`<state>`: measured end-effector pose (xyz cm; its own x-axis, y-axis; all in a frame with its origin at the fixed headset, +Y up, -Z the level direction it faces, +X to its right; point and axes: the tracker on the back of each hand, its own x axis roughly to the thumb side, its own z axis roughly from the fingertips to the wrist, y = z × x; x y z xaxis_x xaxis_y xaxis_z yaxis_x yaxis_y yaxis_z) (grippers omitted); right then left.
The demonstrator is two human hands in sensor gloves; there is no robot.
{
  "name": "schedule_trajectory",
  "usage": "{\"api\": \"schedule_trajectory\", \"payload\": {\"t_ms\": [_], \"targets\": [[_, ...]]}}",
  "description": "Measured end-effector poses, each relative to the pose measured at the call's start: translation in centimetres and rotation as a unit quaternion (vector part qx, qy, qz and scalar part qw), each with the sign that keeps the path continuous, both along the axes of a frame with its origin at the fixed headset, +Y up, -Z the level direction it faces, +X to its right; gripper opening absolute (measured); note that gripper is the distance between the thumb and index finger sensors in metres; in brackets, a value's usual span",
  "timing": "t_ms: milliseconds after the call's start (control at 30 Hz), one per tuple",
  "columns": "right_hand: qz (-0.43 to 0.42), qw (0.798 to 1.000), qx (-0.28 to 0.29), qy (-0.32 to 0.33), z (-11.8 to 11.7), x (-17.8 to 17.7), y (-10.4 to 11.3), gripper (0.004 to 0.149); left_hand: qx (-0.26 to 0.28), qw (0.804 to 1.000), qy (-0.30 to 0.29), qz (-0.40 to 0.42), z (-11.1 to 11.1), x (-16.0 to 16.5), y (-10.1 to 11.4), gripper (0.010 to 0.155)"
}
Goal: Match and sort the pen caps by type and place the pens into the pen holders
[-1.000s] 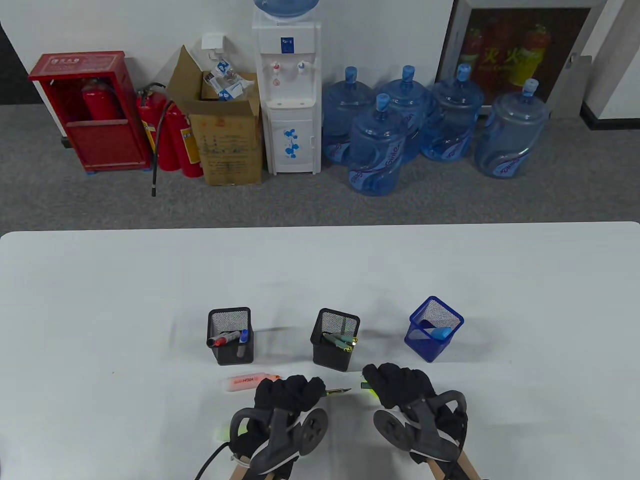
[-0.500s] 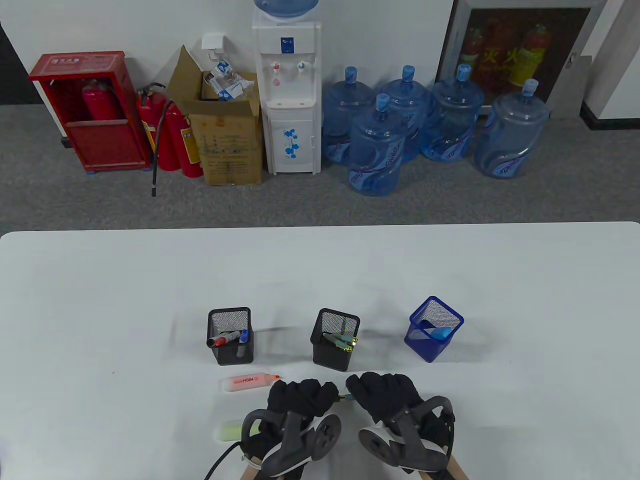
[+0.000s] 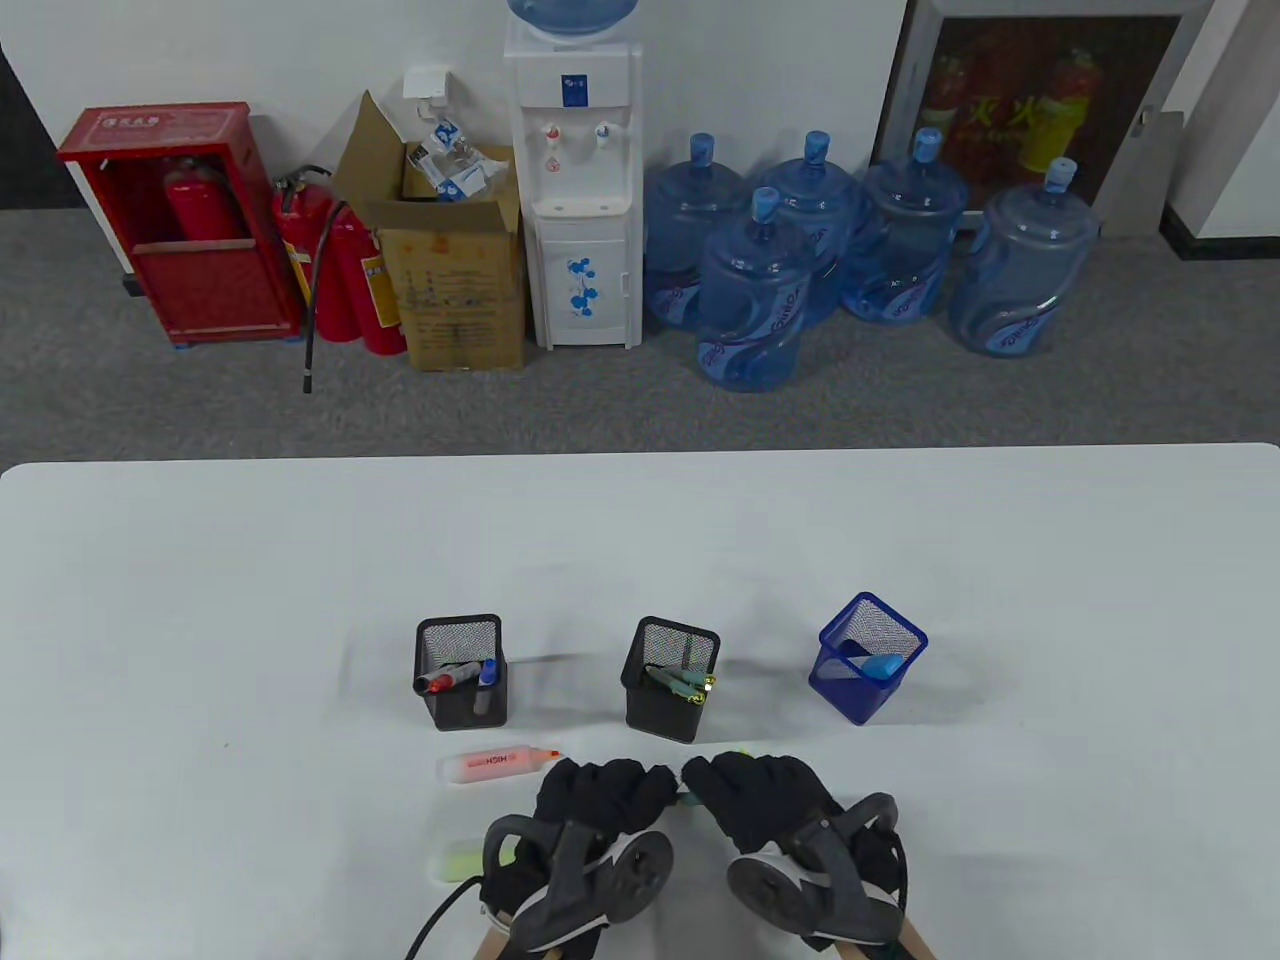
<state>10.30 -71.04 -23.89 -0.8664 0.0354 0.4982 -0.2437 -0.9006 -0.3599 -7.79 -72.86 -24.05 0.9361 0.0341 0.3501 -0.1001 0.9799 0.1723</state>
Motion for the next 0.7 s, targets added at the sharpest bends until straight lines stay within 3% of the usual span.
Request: {"api": "schedule_trajectory", "payload": {"t_ms": [200,367,467,567,700], "targets": [[-0.061,0.998,0.003,-0.017,-0.4,1.7,2.5,0.05,0.027,0.998,0.042,0.041,0.0,-1.8,0.8,0.068],[-0.063,0.996,0.038,-0.043,-1.3,2.7,6.5,0.049,0.025,0.993,0.077,0.083,-0.1,-3.7,1.2,0.069],[-0.032,0.995,0.068,-0.071,-2.2,2.3,9.2,0.048,0.033,0.992,0.084,0.083,-0.2,-4.2,1.2,0.069],[0.026,0.991,0.088,-0.096,-3.3,1.2,10.4,0.048,0.026,0.993,0.087,0.075,-0.3,-4.3,1.0,0.065],[0.123,0.982,0.097,-0.105,-4.9,-1.6,9.9,0.047,0.015,0.994,0.089,0.066,-0.3,-4.4,0.7,0.063]]}}
